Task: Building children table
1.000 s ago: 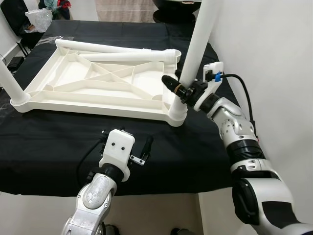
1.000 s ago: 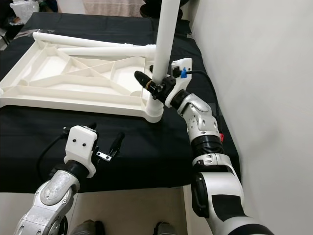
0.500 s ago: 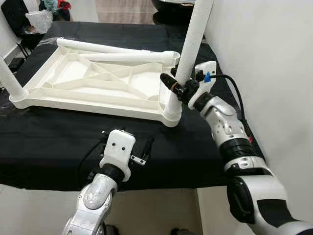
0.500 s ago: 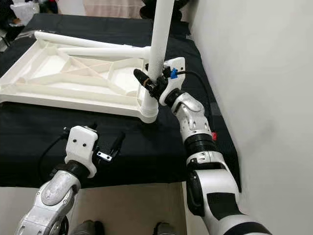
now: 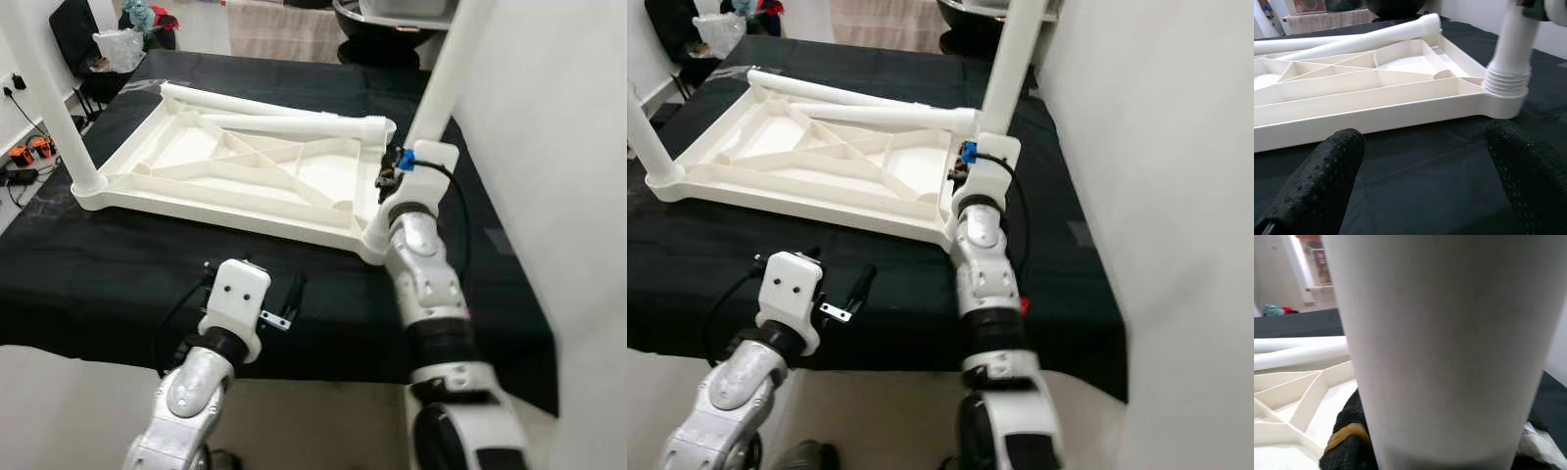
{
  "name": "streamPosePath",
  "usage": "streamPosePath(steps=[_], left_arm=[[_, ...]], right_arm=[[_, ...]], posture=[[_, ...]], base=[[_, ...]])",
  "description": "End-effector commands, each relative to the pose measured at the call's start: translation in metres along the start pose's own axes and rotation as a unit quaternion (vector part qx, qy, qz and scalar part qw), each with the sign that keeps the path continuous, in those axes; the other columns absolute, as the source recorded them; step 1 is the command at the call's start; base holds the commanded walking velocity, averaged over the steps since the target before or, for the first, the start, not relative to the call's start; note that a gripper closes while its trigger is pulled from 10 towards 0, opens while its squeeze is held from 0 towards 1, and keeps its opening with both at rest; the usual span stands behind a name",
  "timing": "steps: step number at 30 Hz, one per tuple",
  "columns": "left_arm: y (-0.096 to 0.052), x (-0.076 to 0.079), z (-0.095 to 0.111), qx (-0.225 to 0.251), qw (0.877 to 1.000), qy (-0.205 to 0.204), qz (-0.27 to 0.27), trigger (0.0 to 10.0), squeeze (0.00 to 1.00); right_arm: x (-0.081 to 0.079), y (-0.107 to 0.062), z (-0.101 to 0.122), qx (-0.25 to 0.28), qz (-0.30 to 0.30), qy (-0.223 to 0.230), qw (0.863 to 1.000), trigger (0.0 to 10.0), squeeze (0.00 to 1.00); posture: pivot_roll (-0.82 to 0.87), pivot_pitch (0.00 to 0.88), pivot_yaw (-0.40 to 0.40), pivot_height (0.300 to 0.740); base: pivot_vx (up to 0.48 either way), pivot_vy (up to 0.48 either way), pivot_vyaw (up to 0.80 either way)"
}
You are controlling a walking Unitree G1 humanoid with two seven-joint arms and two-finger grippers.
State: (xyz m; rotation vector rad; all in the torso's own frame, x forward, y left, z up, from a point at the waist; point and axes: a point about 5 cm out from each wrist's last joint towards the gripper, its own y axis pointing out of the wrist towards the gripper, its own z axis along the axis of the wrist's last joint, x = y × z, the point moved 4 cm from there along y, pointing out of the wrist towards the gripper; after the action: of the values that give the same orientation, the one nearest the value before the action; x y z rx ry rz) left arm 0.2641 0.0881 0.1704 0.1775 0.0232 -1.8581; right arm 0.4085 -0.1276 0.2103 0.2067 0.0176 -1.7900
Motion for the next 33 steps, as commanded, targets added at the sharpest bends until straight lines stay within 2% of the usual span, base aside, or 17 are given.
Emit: streamPosePath(steps=[1, 2, 3, 4, 5, 6, 7, 13, 14, 18, 20, 21, 22, 28, 31, 32, 33], left_arm=[[-0.001, 0.006, -0.003, -0.006, 1.000, -0.004, -0.009, 10.0, 0.00], [-0.001, 0.007, -0.004, -0.007, 1.000, -0.004, -0.010, 10.0, 0.00], [-0.002, 0.008, -0.004, -0.007, 1.000, -0.005, -0.011, 10.0, 0.00], [-0.002, 0.009, -0.004, -0.007, 1.000, -0.005, -0.011, 10.0, 0.00], [-0.002, 0.009, -0.005, -0.008, 1.000, -0.006, -0.011, 10.0, 0.00], [-0.002, 0.009, -0.005, -0.009, 1.000, -0.007, -0.011, 10.0, 0.00], [-0.002, 0.009, -0.005, -0.009, 1.000, -0.007, -0.011, 10.0, 0.00], [-0.002, 0.009, -0.006, -0.010, 1.000, -0.006, -0.013, 10.0, 0.00], [-0.001, 0.009, -0.007, -0.010, 1.000, -0.007, -0.013, 10.0, 0.00], [-0.001, 0.009, -0.007, -0.010, 1.000, -0.009, -0.012, 10.0, 0.00], [-0.001, 0.009, -0.007, -0.009, 1.000, -0.008, -0.012, 10.0, 0.00], [-0.001, 0.009, -0.007, -0.009, 1.000, -0.008, -0.012, 10.0, 0.00], [0.000, 0.009, -0.006, -0.008, 1.000, -0.008, -0.012, 10.0, 0.00], [-0.001, 0.009, -0.006, -0.007, 1.000, -0.007, -0.011, 10.0, 0.00], [-0.003, 0.009, -0.006, -0.007, 1.000, -0.007, -0.012, 10.0, 0.00], [-0.003, 0.009, -0.006, -0.008, 1.000, -0.007, -0.012, 10.0, 0.00], [-0.003, 0.009, -0.006, -0.008, 1.000, -0.007, -0.012, 10.0, 0.00]], right_arm=[[0.004, -0.006, -0.015, -0.038, -0.033, 0.023, 0.998, 5.4, 0.00], [-0.004, -0.007, -0.014, -0.040, -0.023, 0.023, 0.999, 5.4, 0.00], [-0.014, -0.007, -0.014, -0.040, 0.005, 0.039, 0.998, 10.0, 0.00], [-0.020, -0.008, -0.013, -0.039, 0.020, 0.049, 0.998, 10.0, 0.00], [-0.023, -0.008, -0.010, -0.024, 0.035, 0.042, 0.998, 10.0, 0.52], [-0.025, -0.008, -0.007, -0.013, 0.043, 0.036, 0.998, 10.0, 0.52], [-0.027, -0.010, -0.005, -0.006, 0.054, 0.032, 0.998, 10.0, 1.00], [-0.028, -0.011, -0.002, 0.002, 0.074, 0.026, 0.997, 10.0, 1.00], [-0.030, -0.011, -0.004, -0.007, 0.143, 0.042, 0.989, 10.0, 0.00], [-0.035, -0.012, -0.009, -0.030, 0.249, 0.067, 0.966, 10.0, 0.00], [-0.042, -0.025, -0.010, -0.052, 0.391, 0.091, 0.914, 10.0, 0.00], [-0.042, -0.025, -0.010, -0.052, 0.391, 0.091, 0.914, 10.0, 0.00], [-0.041, -0.039, -0.007, -0.062, 0.494, 0.116, 0.860, 10.0, 0.00], [-0.045, -0.045, -0.009, -0.077, 0.561, 0.092, 0.819, 10.0, 0.00], [-0.052, -0.043, -0.010, -0.075, 0.573, 0.079, 0.812, 10.0, 0.00], [-0.058, -0.042, -0.009, -0.070, 0.575, 0.073, 0.812, 2.0, 0.00], [-0.058, -0.042, -0.009, -0.070, 0.575, 0.073, 0.812, 2.0, 0.00]], posture=[[0.06, 0.116, -0.086, 0.740], [0.06, 0.116, -0.086, 0.740], [0.06, 0.117, -0.086, 0.740], [0.06, 0.117, -0.086, 0.740], [0.06, 0.117, -0.086, 0.740], [0.06, 0.117, -0.086, 0.740], [0.05, 0.120, -0.085, 0.740], [0.05, 0.120, -0.085, 0.740], [0.05, 0.119, -0.085, 0.740], [0.05, 0.119, -0.085, 0.740], [0.05, 0.116, -0.087, 0.740], [0.05, 0.116, -0.087, 0.740], [0.05, 0.115, -0.088, 0.740], [0.08, 0.107, -0.088, 0.740], [0.08, 0.103, -0.086, 0.740], [0.08, 0.101, -0.086, 0.740], [0.08, 0.101, -0.086, 0.740]], base=[[0.000, 0.000, 0.00], [0.000, 0.000, 0.00], [0.000, 0.000, 0.00], [0.000, 0.000, 0.00], [0.000, 0.000, 0.00], [0.000, 0.000, 0.00], [0.000, 0.000, 0.00], [0.000, 0.000, 0.00], [0.000, 0.000, 0.00], [0.000, 0.000, 0.00], [0.000, 0.000, 0.00], [0.000, 0.000, 0.00], [0.000, 0.000, 0.00], [0.000, 0.000, 0.00], [0.000, 0.000, 0.00], [0.000, 0.000, 0.00], [0.000, 0.000, 0.00]])
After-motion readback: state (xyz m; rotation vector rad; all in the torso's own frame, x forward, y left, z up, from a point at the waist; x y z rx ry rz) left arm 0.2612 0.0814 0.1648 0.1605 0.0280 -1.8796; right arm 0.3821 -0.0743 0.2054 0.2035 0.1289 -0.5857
